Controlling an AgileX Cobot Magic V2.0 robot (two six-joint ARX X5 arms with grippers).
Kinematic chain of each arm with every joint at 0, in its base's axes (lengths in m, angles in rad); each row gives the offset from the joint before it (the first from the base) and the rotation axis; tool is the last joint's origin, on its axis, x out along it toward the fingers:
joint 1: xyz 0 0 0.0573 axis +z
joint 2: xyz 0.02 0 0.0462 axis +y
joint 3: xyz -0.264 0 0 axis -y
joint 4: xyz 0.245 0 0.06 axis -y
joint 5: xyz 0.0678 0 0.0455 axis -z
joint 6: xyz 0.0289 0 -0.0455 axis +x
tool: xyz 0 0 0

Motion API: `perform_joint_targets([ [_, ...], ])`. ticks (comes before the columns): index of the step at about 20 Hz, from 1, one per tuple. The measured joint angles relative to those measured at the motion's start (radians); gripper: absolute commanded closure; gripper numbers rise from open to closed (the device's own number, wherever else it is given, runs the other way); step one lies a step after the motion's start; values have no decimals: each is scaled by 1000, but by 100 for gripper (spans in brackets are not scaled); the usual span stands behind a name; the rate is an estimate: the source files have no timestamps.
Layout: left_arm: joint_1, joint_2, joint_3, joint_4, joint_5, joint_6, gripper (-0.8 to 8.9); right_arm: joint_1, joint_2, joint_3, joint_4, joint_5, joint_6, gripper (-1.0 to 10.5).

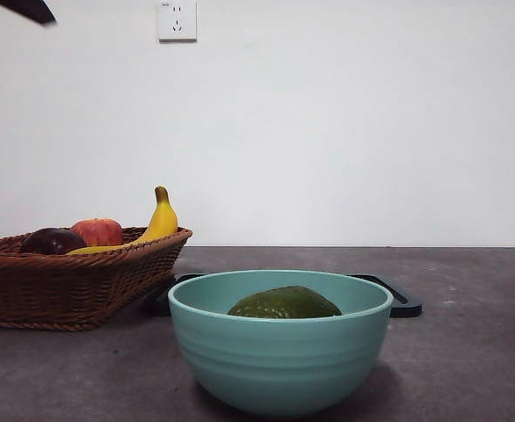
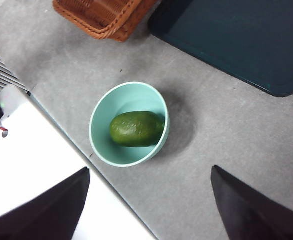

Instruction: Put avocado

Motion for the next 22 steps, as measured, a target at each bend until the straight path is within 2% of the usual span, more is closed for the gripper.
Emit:
perform_joint_targets([
  [3,-2,-32,0,-91,60,57,472,15,70,0,25,0,4,558],
  [7,-8,-50,0,-91,78,80,472,67,166,0,60,4,5,559],
  [22,-7,-50,0,-80,78,81,472,356,590,0,370,306,40,641],
])
